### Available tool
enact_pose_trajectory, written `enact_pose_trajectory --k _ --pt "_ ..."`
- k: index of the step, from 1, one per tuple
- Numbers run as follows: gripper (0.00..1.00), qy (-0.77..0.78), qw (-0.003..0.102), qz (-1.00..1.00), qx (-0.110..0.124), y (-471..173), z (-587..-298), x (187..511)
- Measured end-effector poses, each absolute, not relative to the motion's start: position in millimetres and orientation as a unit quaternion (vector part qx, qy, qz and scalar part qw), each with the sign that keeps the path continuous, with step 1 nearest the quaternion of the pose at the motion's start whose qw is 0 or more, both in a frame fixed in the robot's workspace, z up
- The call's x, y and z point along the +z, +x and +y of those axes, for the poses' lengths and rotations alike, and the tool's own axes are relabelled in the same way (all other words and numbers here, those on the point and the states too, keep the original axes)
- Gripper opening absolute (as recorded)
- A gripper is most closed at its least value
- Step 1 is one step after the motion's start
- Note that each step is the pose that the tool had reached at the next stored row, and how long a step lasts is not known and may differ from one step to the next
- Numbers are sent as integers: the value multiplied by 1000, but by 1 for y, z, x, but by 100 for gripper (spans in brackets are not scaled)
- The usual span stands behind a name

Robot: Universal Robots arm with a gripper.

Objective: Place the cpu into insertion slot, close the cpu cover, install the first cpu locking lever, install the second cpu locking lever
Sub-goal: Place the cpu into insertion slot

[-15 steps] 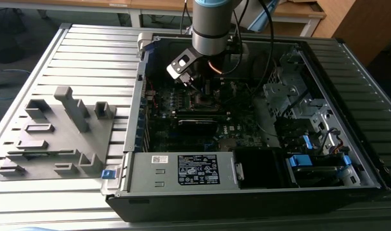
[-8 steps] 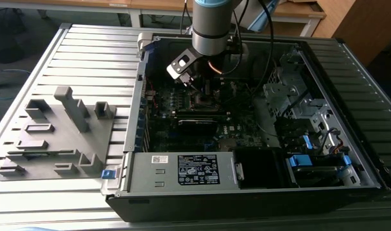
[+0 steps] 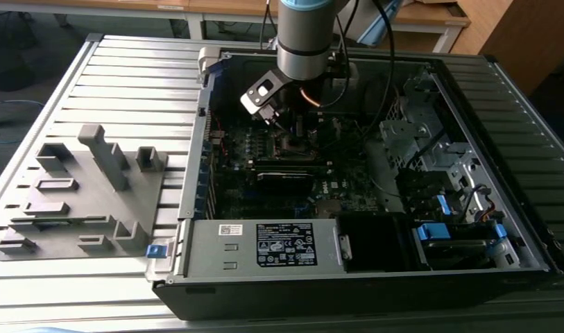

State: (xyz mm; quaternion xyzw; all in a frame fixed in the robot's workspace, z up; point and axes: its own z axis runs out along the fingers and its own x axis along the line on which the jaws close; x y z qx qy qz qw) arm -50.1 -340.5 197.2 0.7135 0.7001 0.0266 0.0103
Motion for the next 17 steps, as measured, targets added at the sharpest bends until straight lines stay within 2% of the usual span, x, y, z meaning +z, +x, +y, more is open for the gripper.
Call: enact_pose_trajectory --k 9,17 --pt "11 714 10 700 28 -50 -340 199" --pt "11 714 10 700 27 -50 -340 217"
